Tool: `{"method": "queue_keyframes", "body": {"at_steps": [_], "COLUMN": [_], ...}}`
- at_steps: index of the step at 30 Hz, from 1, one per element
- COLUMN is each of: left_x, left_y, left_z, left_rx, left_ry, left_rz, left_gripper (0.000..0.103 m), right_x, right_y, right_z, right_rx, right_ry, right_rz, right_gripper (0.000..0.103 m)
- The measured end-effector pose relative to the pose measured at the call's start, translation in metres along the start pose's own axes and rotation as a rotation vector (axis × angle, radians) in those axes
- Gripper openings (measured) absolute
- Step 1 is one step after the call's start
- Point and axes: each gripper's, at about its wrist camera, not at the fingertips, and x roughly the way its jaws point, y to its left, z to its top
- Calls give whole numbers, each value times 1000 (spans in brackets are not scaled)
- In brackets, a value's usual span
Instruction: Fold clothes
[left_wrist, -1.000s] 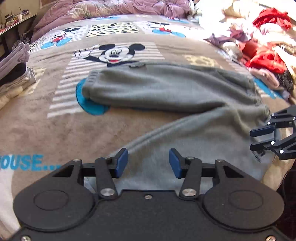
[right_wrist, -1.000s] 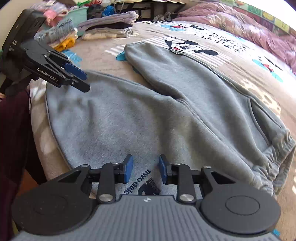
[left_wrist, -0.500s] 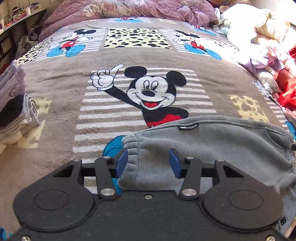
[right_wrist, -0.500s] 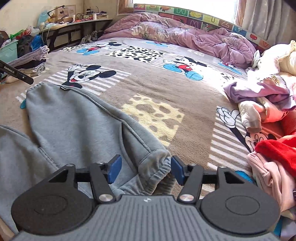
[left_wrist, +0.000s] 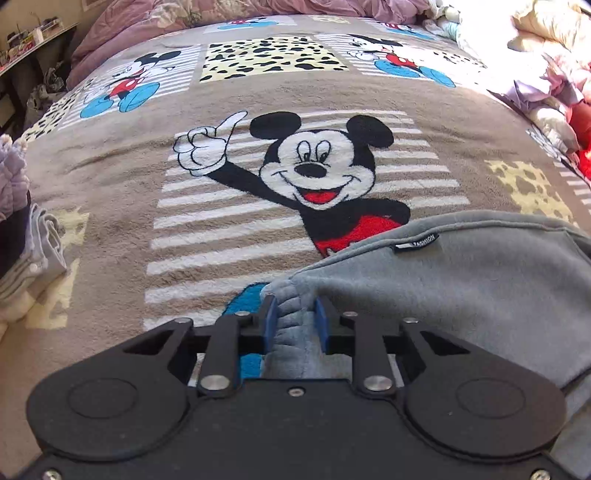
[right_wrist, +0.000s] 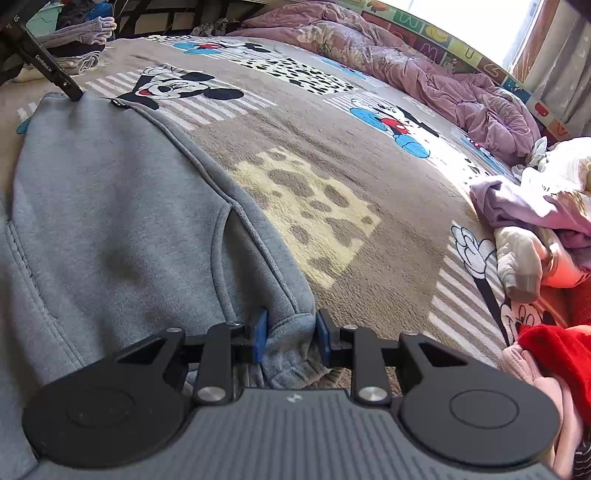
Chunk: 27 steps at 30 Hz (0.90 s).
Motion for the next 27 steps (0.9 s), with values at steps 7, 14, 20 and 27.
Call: {"method": "queue_keyframes", "body": {"at_steps": [7,14,20,27], "left_x": [-37,-26,-2,-49], "left_y": [6,14,24,8], "left_z": [-3,-4,5,-20], "left_rx": [-10,-68,-195,-156], "left_ry": [-247,-157,-24,-206], "left_rz": [9,-33,-138,-95], "left_gripper": [0,33,33,20], "right_x": [-13,-1,1,-7], "right_y": [-42,-50,-43,-40], "right_z": [-11,-26,-21,-22], "right_rx": [333,463,401,409], "right_ry": [-67,-63,-49,-74], "right_rz": [104,125,89,81], "right_gripper": [21,26,34,29]}}
